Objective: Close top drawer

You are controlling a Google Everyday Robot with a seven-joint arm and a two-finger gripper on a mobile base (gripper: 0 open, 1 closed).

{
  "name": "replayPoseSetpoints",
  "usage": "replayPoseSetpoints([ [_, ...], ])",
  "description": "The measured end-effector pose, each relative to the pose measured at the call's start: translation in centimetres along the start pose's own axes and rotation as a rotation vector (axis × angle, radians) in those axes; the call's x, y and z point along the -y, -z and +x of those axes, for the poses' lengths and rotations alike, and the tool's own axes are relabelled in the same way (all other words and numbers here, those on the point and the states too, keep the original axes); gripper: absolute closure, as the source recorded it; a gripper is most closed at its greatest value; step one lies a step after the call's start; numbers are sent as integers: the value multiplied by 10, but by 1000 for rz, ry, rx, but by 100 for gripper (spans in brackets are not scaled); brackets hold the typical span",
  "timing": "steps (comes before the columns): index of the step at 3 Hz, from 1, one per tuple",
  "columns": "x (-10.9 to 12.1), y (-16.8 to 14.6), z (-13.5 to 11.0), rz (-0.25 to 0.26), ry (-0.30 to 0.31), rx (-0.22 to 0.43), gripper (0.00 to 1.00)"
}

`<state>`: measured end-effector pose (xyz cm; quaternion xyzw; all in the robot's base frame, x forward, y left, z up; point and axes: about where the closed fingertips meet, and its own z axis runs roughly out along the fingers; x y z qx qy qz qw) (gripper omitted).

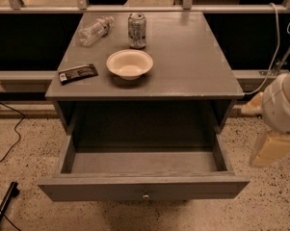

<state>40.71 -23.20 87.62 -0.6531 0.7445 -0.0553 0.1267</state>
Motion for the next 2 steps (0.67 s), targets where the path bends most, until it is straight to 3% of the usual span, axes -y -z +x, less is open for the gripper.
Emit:
replayPoseSetpoints([
  [1,-42,-48,19,-17,40,46,47],
  [2,-49,-59,23,-14,74,51,70],
])
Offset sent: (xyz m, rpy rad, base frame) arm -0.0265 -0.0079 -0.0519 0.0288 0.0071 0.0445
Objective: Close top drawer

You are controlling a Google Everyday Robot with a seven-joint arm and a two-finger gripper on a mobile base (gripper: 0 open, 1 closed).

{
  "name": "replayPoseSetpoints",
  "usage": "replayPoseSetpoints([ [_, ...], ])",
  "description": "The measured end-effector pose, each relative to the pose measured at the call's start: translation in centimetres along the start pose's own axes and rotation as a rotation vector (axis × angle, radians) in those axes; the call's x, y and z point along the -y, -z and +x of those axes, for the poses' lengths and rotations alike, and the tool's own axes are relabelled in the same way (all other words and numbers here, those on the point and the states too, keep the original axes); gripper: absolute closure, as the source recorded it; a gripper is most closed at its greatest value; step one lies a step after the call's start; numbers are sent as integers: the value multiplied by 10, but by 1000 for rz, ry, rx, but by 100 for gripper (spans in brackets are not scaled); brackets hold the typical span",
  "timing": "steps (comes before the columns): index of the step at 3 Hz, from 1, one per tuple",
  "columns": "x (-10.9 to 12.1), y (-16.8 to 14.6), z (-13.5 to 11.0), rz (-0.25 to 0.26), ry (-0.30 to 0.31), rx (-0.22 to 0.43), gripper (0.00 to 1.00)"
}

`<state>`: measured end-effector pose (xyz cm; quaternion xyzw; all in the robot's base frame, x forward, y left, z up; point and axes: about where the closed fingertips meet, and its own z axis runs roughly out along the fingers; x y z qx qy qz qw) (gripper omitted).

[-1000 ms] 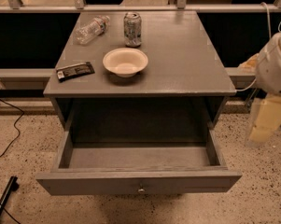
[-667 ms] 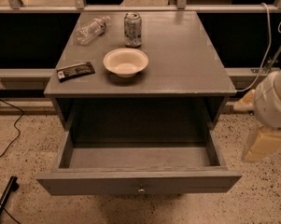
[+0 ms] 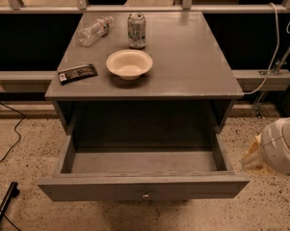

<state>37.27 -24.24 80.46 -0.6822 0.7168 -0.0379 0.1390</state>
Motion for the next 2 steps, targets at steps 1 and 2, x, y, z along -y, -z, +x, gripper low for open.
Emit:
replayPoseSetpoints([
  [1,-2,-2,-1,-1,2,-6,99],
  [2,-17,-33,-7,8,27,-53,100],
])
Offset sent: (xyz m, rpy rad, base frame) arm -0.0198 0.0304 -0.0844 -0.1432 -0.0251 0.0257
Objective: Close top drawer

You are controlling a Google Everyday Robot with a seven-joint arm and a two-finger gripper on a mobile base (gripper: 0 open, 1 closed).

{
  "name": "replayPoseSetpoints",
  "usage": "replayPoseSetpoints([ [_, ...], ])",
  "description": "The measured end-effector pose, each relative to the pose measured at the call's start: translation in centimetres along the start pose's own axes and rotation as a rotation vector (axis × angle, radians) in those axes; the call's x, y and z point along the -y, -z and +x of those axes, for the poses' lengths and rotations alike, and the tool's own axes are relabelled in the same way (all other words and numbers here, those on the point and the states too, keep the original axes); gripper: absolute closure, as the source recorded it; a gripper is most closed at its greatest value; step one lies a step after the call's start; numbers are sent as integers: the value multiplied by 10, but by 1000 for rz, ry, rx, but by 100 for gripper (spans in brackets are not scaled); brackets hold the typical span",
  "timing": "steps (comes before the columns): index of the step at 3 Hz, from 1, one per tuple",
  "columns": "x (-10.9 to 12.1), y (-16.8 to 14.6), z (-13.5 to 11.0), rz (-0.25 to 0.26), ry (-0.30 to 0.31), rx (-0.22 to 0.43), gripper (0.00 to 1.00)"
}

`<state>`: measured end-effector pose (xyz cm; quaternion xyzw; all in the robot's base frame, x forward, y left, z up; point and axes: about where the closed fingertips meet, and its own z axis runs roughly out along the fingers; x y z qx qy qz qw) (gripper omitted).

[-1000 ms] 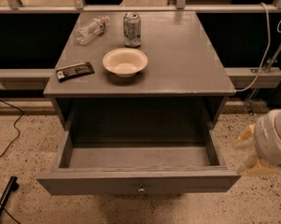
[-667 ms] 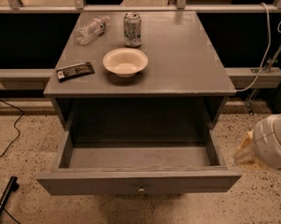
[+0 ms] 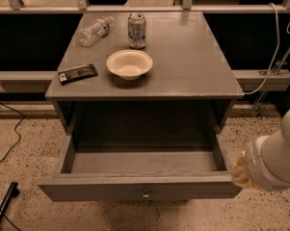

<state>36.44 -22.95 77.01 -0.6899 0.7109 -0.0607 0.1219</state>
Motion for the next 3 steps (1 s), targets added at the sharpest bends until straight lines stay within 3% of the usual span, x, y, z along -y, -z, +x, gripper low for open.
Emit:
replayPoseSetpoints([
  [1,-38,-48,-16,0,53,-20,100],
  [2,-56,-91,-25,-29,75,9,100],
  [3,-61,-120,-42,-49,99,88,100],
])
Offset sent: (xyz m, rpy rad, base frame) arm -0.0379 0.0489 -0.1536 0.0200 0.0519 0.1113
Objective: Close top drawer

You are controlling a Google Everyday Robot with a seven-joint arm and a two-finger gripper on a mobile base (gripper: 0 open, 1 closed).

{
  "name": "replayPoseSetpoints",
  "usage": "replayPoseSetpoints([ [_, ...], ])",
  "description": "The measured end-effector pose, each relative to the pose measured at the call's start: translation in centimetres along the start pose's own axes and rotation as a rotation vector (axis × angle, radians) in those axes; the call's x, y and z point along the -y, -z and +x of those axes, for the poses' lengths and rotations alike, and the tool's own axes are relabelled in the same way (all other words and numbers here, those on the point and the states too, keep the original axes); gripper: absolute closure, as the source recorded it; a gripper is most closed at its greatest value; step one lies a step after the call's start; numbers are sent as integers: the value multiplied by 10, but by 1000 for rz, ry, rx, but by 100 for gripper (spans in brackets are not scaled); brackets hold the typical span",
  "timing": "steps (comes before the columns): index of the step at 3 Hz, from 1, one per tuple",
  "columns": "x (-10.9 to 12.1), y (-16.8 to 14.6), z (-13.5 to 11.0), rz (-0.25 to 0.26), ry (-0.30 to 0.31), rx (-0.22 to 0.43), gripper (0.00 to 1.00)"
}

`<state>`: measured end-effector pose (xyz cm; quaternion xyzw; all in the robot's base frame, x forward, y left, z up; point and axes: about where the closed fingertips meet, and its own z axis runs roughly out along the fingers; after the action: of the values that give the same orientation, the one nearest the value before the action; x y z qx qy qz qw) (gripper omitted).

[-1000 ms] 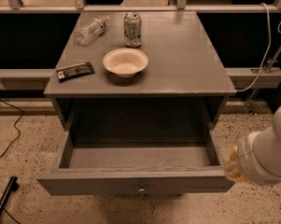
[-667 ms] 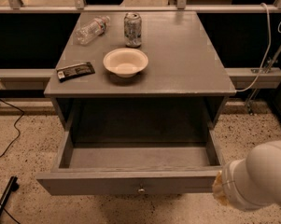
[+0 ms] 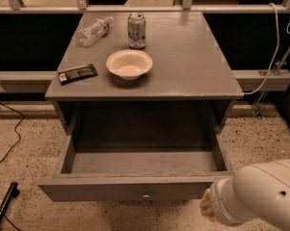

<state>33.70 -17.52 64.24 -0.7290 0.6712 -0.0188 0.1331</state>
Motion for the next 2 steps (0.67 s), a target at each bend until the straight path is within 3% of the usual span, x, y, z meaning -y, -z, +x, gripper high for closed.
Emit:
replayPoseSetpoints([
  [1,12,-17,-20,19,34,70,100],
  [2,49,-37,-39,45,51,118,100],
])
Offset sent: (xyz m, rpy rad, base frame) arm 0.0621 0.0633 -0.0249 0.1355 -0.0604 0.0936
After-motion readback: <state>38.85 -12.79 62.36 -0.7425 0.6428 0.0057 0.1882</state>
